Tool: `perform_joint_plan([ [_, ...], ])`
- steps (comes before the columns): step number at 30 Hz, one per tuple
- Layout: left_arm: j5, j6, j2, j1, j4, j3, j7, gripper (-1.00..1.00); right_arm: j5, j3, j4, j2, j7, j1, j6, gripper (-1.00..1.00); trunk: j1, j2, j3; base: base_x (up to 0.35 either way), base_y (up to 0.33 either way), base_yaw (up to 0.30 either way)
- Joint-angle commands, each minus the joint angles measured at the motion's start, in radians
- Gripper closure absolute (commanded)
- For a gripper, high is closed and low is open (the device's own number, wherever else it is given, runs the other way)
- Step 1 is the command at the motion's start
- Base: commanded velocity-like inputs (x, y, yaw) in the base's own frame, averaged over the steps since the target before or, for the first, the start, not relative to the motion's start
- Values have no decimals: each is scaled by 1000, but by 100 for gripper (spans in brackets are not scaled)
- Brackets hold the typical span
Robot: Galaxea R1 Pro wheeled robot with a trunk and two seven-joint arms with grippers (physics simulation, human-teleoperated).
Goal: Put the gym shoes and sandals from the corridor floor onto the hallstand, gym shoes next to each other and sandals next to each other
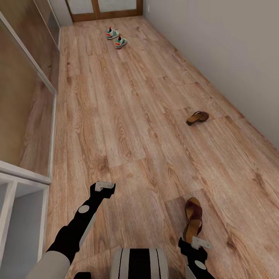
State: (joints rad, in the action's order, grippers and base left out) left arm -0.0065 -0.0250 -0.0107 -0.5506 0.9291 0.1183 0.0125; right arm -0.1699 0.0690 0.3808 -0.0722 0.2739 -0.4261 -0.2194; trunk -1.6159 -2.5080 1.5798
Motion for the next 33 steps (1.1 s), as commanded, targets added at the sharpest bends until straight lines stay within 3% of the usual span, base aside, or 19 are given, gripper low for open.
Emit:
perform_joint_plan([
  [1,0,-3,0,0,1,0,1,-100,-8,3,0,-1,-2,0,-6,-100,0,0,2,0,0,0],
  [33,-1,-3,0,0,2,2,1,-100,-8,3,0,-1,-2,0,-6,-100,0,0,10,12,0,0],
])
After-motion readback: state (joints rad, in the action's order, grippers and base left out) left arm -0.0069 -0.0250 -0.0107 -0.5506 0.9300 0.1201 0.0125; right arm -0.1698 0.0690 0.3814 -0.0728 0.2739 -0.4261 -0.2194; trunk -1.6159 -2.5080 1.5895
